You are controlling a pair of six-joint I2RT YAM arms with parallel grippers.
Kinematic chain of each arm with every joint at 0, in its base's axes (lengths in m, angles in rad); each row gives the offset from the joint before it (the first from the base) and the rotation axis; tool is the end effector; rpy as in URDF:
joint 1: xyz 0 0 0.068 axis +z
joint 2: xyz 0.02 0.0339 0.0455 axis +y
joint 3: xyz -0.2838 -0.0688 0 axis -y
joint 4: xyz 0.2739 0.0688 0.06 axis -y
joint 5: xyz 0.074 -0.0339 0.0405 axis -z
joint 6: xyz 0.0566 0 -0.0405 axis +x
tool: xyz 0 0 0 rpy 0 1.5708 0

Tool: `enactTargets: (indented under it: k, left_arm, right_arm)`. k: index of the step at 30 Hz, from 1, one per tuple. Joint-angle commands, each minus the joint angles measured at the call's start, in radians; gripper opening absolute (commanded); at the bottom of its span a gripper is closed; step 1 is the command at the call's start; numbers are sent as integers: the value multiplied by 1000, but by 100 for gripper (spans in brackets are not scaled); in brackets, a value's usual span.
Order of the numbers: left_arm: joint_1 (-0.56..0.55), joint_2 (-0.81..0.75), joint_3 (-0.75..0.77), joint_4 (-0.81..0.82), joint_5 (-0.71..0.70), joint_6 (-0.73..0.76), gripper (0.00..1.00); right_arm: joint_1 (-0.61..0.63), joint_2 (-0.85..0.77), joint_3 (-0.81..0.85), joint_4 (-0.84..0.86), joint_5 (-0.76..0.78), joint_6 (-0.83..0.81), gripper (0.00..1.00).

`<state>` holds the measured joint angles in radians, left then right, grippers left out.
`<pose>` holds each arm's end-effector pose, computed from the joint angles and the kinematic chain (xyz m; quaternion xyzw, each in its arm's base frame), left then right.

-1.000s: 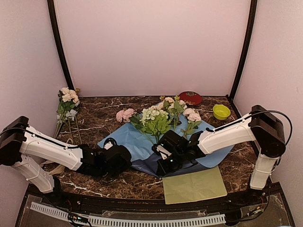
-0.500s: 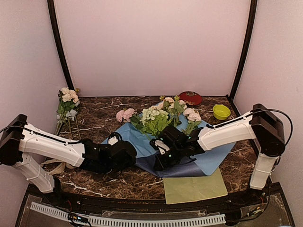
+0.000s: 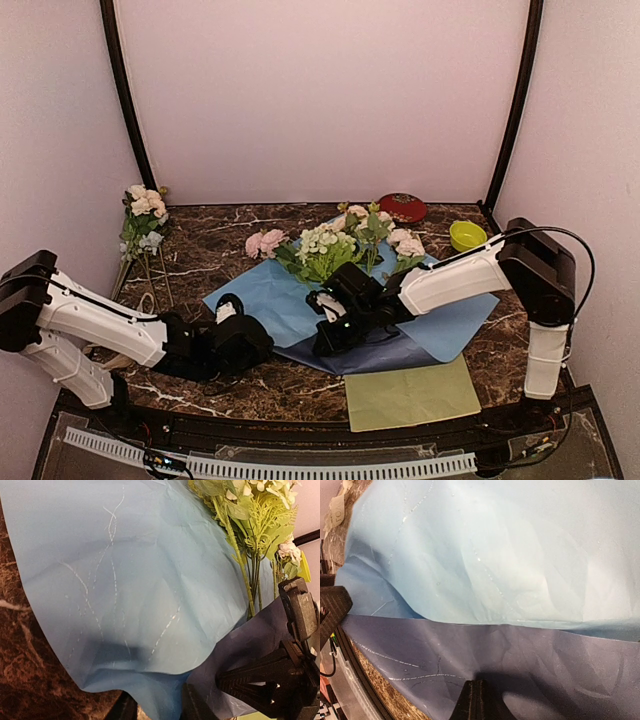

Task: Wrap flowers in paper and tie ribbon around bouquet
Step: Pick up the one-fourth-folded wrapping paper from the center of the board.

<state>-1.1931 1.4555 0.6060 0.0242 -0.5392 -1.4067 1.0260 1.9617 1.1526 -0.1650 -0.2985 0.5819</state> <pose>0.1363 -0.2648 0.1393 -0.1921 0.8822 -0.2718 0.3329 0.2099 0.3786 0.1131 -0.2508 0.9124 0.3079 0.0993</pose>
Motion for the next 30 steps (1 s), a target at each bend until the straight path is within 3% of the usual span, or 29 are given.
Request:
enactTargets:
  k: [1, 12, 22, 26, 30]
  left_arm:
    - [44, -27, -79, 208, 38, 27, 34]
    - [139, -108, -183, 255, 50, 35, 47]
    - [150, -122, -138, -9, 209, -170, 51]
    - [100, -134, -72, -139, 164, -221, 56]
    - [86, -99, -81, -65, 190, -256, 61]
  right_arm:
    - [-6, 10, -39, 23, -15, 7, 0]
    - [-6, 1, -50, 28, -20, 7, 0]
    - [-6, -6, -44, 17, -17, 4, 0]
    - [-6, -11, -47, 17, -13, 5, 0]
    - [-7, -8, -45, 16, -11, 5, 0]
